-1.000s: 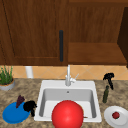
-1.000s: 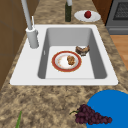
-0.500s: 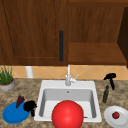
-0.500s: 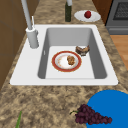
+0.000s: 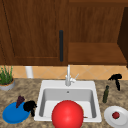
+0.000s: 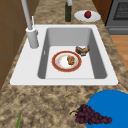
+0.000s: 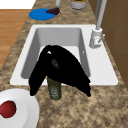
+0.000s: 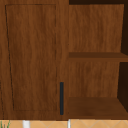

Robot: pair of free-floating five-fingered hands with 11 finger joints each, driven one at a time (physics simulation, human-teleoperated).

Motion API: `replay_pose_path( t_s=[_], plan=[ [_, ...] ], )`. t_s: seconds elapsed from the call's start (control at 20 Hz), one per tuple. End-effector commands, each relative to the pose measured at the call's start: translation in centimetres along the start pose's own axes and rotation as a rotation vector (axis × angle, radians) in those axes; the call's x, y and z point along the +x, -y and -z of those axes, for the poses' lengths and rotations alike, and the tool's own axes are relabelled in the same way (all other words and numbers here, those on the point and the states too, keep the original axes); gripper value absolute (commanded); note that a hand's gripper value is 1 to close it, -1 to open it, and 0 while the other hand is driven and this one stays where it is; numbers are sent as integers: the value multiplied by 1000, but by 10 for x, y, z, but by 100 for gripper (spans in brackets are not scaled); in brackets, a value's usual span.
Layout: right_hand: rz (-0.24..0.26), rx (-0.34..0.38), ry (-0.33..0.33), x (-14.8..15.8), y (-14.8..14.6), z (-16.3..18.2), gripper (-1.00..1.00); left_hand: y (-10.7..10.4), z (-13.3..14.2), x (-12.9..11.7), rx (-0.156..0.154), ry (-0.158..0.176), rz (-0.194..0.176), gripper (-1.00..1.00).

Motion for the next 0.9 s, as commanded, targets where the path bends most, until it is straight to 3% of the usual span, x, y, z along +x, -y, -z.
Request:
replay_pose_path(
  t_s=[0.0, 0.3, 0.85],
  plan=[
    [18, -6, 40, -22, -16, -7, -100, 0, 0, 0, 0, 0, 0, 0],
    [31, 32, 58, -47, -45, -14, -100, 0, 0, 0, 0, 0, 0, 0],
    [70, 1, 123, -93, -68, -42, -100, 0, 0, 0, 0, 0, 0, 0]
  ],
)
